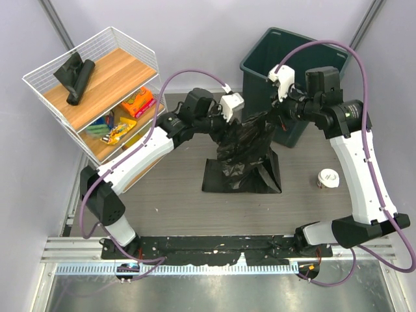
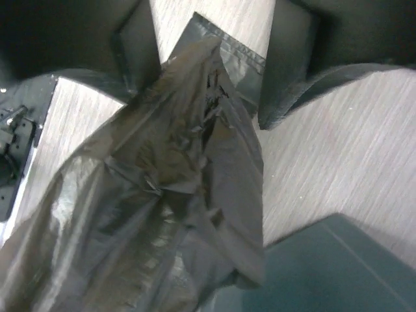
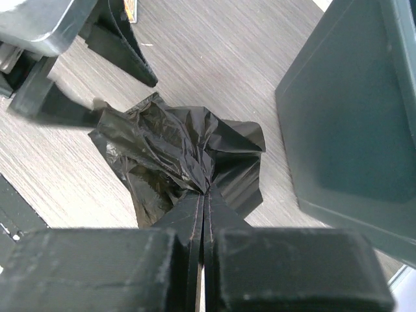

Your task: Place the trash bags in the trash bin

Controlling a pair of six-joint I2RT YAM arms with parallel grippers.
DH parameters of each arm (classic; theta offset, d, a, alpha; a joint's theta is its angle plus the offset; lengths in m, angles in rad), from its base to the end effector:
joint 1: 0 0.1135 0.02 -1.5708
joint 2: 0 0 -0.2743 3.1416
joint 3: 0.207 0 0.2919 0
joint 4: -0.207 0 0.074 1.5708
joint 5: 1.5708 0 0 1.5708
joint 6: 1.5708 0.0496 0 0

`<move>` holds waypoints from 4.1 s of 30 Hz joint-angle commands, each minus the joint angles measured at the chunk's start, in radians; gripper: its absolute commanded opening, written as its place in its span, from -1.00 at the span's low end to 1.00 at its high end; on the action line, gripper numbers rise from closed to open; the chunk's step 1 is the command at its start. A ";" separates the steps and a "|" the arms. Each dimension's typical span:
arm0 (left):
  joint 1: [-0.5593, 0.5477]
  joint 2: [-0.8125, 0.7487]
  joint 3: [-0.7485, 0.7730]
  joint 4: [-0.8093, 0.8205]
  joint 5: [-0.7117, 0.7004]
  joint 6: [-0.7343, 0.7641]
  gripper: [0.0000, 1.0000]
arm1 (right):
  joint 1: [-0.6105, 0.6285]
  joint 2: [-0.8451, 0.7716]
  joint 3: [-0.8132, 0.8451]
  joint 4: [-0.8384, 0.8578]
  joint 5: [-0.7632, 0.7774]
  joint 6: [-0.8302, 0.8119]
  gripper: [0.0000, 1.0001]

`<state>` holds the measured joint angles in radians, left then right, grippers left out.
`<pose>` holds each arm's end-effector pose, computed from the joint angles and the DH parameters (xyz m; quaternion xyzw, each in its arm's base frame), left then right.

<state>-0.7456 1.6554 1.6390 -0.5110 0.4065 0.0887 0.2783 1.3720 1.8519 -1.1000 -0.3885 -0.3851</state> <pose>0.3049 -0.3082 0.3819 0.4360 0.7356 -0.3231 0.4056 0.2728 0.0975 0.4978 -0.3676 0.7961 0.1474 0.4576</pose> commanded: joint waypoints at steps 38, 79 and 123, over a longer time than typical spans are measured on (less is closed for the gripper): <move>0.020 -0.008 0.412 -0.159 -0.445 -0.003 -1.00 | 0.001 0.032 0.092 0.043 -0.145 0.071 0.36; -0.017 0.053 0.424 -0.199 -0.337 -0.006 -1.00 | 0.156 0.128 0.141 0.103 -0.101 0.058 0.50; 0.034 -0.259 0.225 -0.380 0.133 0.258 0.99 | 0.107 0.136 0.088 0.103 -0.177 0.000 -0.97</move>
<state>-0.7094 1.4506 1.8408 -0.7334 0.3645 0.1513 0.3958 1.5192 1.8637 -0.9459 -0.5598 -0.3687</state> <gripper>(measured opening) 0.994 0.028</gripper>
